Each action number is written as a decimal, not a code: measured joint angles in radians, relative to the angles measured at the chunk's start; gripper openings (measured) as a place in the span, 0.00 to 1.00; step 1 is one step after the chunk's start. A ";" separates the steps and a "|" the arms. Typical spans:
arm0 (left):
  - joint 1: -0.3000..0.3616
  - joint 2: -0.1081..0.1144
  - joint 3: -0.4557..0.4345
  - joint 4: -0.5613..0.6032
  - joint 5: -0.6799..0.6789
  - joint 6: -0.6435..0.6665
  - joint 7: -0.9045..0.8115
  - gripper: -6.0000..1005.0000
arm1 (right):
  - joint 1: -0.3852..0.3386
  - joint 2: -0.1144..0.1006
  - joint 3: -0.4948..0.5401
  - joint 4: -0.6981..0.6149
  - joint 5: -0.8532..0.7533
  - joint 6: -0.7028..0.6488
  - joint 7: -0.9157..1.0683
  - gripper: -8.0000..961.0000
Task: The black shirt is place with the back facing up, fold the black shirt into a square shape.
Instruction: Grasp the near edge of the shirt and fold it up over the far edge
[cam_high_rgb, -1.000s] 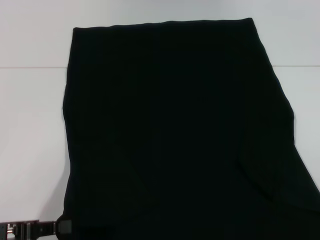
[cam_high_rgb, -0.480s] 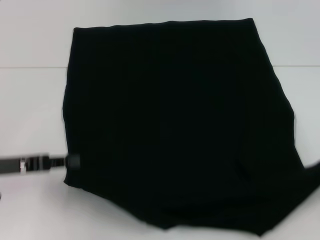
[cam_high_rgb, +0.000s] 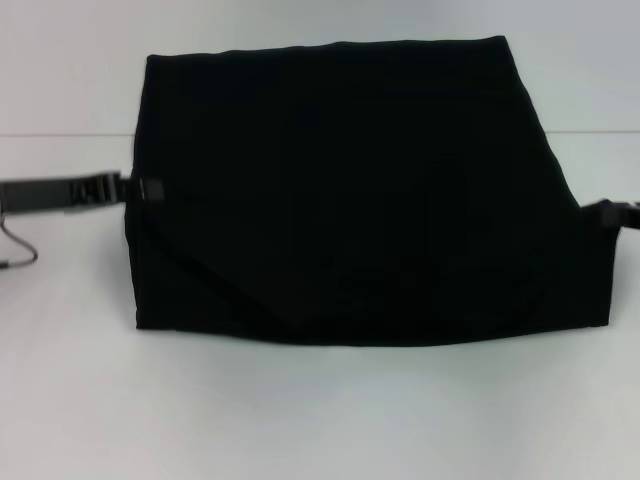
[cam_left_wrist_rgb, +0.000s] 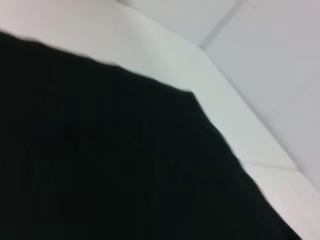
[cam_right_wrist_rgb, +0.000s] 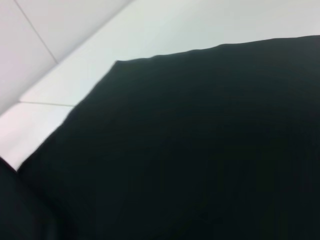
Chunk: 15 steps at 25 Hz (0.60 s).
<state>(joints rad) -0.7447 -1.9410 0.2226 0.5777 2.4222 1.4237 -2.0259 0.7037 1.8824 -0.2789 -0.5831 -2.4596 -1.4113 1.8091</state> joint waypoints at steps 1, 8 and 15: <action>-0.014 0.004 0.001 -0.013 0.000 -0.039 -0.003 0.03 | 0.019 -0.004 -0.021 0.020 0.000 0.035 0.010 0.06; -0.086 0.017 0.003 -0.064 -0.040 -0.244 -0.005 0.03 | 0.136 -0.003 -0.133 0.107 0.002 0.290 0.067 0.06; -0.138 0.019 0.014 -0.123 -0.045 -0.389 -0.001 0.03 | 0.216 0.015 -0.234 0.125 0.002 0.480 0.134 0.06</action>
<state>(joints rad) -0.8832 -1.9217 0.2366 0.4547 2.3767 1.0344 -2.0268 0.9195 1.8975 -0.5129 -0.4585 -2.4577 -0.9313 1.9432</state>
